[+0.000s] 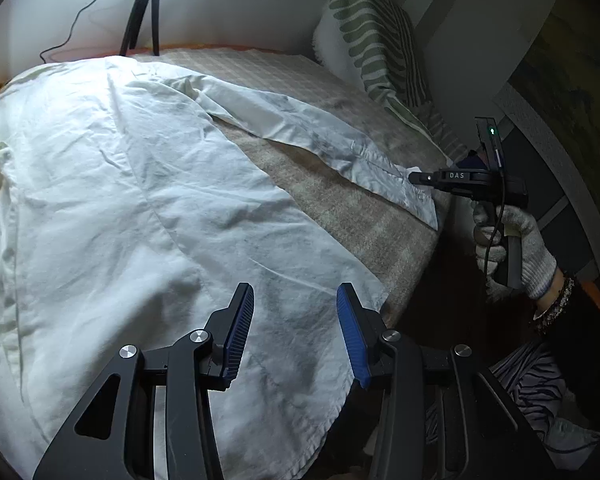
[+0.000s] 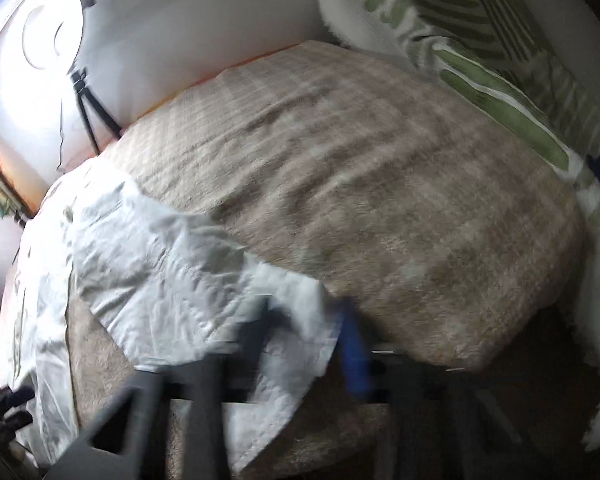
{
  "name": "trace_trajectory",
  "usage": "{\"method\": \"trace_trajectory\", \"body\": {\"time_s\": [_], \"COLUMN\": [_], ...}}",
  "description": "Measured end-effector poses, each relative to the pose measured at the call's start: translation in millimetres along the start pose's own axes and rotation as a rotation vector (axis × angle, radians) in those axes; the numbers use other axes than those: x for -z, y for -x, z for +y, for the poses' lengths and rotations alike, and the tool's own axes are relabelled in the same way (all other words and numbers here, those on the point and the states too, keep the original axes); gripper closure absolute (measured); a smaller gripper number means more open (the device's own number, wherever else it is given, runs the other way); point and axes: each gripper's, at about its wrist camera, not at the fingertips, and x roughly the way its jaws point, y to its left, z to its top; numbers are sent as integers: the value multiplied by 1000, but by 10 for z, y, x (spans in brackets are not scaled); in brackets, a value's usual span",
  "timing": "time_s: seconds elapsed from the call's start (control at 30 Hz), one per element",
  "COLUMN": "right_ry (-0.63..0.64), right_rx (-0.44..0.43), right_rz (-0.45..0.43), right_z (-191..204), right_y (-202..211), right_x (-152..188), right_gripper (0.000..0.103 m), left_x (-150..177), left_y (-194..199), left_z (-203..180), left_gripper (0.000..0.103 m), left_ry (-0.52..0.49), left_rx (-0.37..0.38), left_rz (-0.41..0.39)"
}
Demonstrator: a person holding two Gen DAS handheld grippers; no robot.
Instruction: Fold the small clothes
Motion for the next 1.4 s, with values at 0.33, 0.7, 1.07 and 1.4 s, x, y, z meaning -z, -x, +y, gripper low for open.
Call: {"method": "trace_trajectory", "body": {"time_s": [0.33, 0.7, 1.07, 1.4], "right_ry": [104, 524, 860, 607], "right_rx": [-232, -529, -555, -504], "right_rz": [-172, -108, 127, 20], "right_z": [719, 2177, 2827, 2323], "right_y": [736, 896, 401, 309], "right_x": [100, 769, 1454, 652], "right_gripper": [101, 101, 75, 64], "left_x": [-60, -107, -43, 144], "left_y": [239, 486, 415, 459], "left_z": [370, 626, 696, 516], "left_gripper": [62, 62, 62, 62], "left_ry": [171, 288, 278, 202], "left_rx": [2, 8, -3, -66], "left_rz": [-84, -183, -127, -104]}}
